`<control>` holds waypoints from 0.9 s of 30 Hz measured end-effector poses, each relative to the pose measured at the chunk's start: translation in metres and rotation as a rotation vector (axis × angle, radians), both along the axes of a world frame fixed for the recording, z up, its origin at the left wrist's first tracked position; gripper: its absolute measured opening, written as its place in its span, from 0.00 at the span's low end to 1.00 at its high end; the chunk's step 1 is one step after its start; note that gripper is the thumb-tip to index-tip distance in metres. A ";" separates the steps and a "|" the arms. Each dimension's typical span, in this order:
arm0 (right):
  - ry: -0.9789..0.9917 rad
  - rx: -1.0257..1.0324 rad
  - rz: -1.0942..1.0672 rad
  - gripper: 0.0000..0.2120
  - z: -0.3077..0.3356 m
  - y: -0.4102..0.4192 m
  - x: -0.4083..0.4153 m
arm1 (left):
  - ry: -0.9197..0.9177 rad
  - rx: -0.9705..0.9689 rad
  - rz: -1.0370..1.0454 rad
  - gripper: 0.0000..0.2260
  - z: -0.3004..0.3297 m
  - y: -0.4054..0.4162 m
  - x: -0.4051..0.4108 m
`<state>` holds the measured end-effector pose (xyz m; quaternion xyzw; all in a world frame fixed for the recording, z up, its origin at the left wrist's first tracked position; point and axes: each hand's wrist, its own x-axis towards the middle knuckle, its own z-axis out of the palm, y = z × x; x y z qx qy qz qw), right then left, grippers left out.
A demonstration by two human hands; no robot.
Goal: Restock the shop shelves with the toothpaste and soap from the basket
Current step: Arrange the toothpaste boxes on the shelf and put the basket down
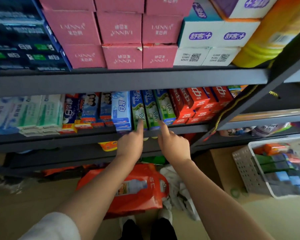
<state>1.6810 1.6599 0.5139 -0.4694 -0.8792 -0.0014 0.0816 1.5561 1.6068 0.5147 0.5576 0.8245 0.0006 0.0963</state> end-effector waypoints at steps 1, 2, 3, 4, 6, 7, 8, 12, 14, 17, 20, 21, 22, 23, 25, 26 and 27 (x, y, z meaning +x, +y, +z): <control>0.069 -0.040 -0.006 0.21 0.000 -0.007 0.009 | -0.048 0.016 0.001 0.30 0.001 -0.002 0.002; 0.124 -0.106 -0.029 0.19 -0.001 -0.015 0.020 | -0.086 0.042 -0.015 0.31 0.001 -0.008 0.004; 0.154 -0.180 -0.051 0.19 -0.001 -0.022 0.032 | -0.113 0.067 -0.051 0.31 0.000 -0.016 0.007; 0.164 -0.242 -0.072 0.18 -0.002 -0.027 0.046 | -0.133 0.072 -0.107 0.31 -0.002 -0.025 0.011; 0.157 -0.327 -0.116 0.16 -0.005 -0.036 0.081 | -0.188 0.026 -0.237 0.29 -0.003 -0.040 0.023; 0.153 -0.370 -0.161 0.16 -0.007 -0.039 0.098 | -0.216 -0.012 -0.298 0.28 -0.003 -0.045 0.032; 0.147 -0.421 -0.214 0.15 -0.010 -0.041 0.117 | -0.237 -0.062 -0.356 0.27 -0.002 -0.047 0.043; 0.141 -0.567 -0.462 0.12 -0.024 -0.042 0.196 | -0.308 -0.213 -0.555 0.20 -0.004 -0.035 0.101; 0.193 -0.586 -0.553 0.08 -0.029 -0.038 0.239 | -0.340 -0.235 -0.632 0.17 -0.003 -0.021 0.139; 0.210 -0.603 -0.664 0.03 -0.033 -0.024 0.306 | -0.418 -0.249 -0.683 0.15 -0.001 0.008 0.202; 0.203 -0.578 -0.747 0.10 -0.037 -0.003 0.370 | -0.490 -0.214 -0.679 0.15 -0.004 0.040 0.263; 0.227 -0.566 -0.776 0.11 -0.039 0.007 0.391 | -0.495 -0.205 -0.670 0.15 -0.007 0.051 0.283; 0.252 -0.551 -0.790 0.13 -0.041 0.019 0.411 | -0.500 -0.201 -0.654 0.14 -0.011 0.062 0.301; 0.272 -0.542 -0.804 0.14 -0.042 0.026 0.421 | -0.514 -0.212 -0.633 0.14 -0.013 0.066 0.309; 0.258 -0.515 -0.810 0.16 -0.056 0.063 0.472 | -0.533 -0.250 -0.570 0.14 -0.029 0.096 0.356; 0.238 -0.505 -0.799 0.16 -0.061 0.072 0.477 | -0.542 -0.253 -0.548 0.14 -0.029 0.101 0.359; 0.233 -0.503 -0.799 0.17 -0.068 0.087 0.491 | -0.553 -0.242 -0.529 0.14 -0.033 0.112 0.373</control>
